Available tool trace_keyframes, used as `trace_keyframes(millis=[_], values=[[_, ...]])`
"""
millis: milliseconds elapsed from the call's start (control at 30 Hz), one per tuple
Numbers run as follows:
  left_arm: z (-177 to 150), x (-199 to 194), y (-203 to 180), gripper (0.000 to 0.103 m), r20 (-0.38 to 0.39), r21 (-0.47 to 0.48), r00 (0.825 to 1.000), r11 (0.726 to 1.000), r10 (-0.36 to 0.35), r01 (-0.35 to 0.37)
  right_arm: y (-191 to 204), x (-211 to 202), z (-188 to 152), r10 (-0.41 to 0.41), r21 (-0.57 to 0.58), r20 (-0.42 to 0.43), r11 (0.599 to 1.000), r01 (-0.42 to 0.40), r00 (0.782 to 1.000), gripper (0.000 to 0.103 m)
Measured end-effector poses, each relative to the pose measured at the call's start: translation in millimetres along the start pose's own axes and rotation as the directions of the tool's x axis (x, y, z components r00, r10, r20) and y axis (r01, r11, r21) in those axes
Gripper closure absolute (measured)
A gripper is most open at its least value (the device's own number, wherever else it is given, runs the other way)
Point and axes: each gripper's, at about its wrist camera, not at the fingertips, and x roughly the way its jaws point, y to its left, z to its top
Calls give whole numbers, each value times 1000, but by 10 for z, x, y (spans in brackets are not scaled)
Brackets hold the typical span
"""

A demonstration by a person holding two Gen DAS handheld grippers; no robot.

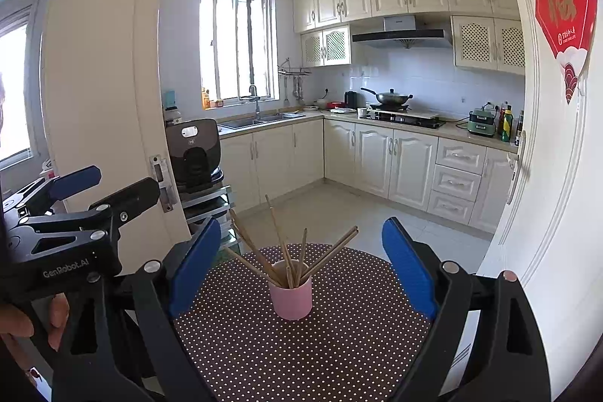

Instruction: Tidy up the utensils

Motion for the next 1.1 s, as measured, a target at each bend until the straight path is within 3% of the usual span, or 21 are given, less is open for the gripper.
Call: trace_keyframes(millis=[1100], values=[[-5, 10, 37, 8, -10, -6, 1000, 1000, -4, 4, 48, -15, 18, -6, 7, -12, 1000, 6, 1000, 19]])
